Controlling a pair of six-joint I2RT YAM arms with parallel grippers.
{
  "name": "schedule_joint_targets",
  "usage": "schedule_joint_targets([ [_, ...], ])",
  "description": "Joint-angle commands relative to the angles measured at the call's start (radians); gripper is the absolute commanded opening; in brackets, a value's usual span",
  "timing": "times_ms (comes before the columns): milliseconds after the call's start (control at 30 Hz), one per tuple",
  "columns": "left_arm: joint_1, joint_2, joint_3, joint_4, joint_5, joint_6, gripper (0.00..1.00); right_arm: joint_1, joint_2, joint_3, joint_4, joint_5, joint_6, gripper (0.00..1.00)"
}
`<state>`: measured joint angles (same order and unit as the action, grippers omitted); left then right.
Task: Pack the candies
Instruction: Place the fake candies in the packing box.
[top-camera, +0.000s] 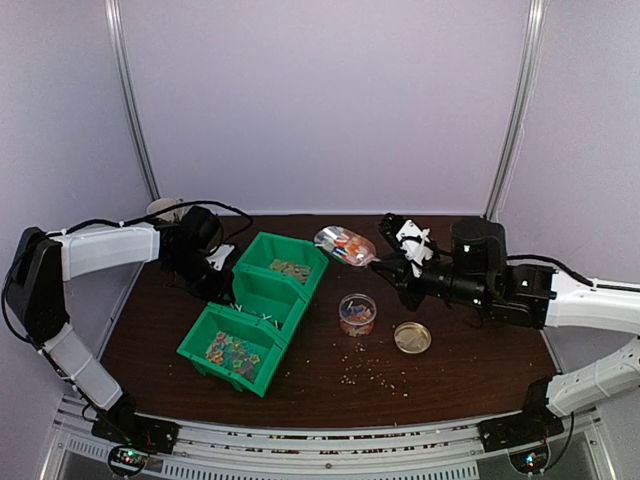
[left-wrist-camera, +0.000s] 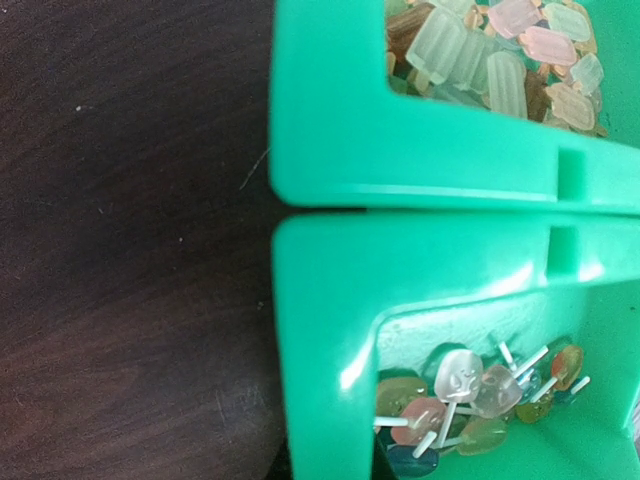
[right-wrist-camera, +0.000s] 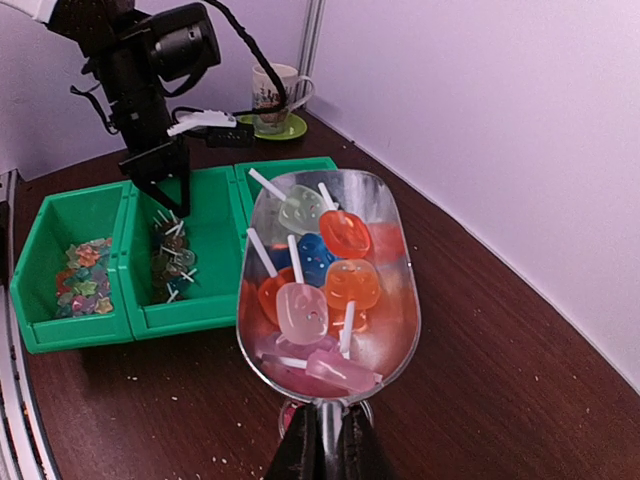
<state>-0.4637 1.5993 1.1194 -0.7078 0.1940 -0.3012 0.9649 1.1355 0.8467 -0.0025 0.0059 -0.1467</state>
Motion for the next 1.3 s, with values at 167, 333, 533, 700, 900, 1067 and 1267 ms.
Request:
schedule_joint_targets([
  [167,0.005,-0.032,0.051,0.068,0.051,-0.02,0.0,-0.036,-0.06,0.037,-0.266,0.145,0.061,0.0],
  [333,0.005,-0.036,0.051,0.065,0.049,-0.018,0.0,-0.036,-0.047,0.016,-0.301,0.165,0.087,0.0],
  [533,0.005,-0.036,0.052,0.065,0.05,-0.018,0.0,-0.037,0.016,0.058,-0.378,0.175,0.102,0.0],
  [700,0.005,-0.037,0.052,0.065,0.05,-0.018,0.0,-0.035,0.051,0.058,-0.409,0.174,0.099,0.0],
  [900,0.006,-0.038,0.053,0.065,0.05,-0.016,0.0,-0.033,0.086,0.062,-0.454,0.171,0.11,0.0],
  [1067,0.005,-0.036,0.053,0.065,0.051,-0.016,0.0,-0.029,0.111,0.081,-0.494,0.174,0.107,0.0],
  [1267,0.005,-0.038,0.052,0.065,0.048,-0.016,0.0,-0.023,0.15,0.137,-0.571,0.19,0.097,0.0],
])
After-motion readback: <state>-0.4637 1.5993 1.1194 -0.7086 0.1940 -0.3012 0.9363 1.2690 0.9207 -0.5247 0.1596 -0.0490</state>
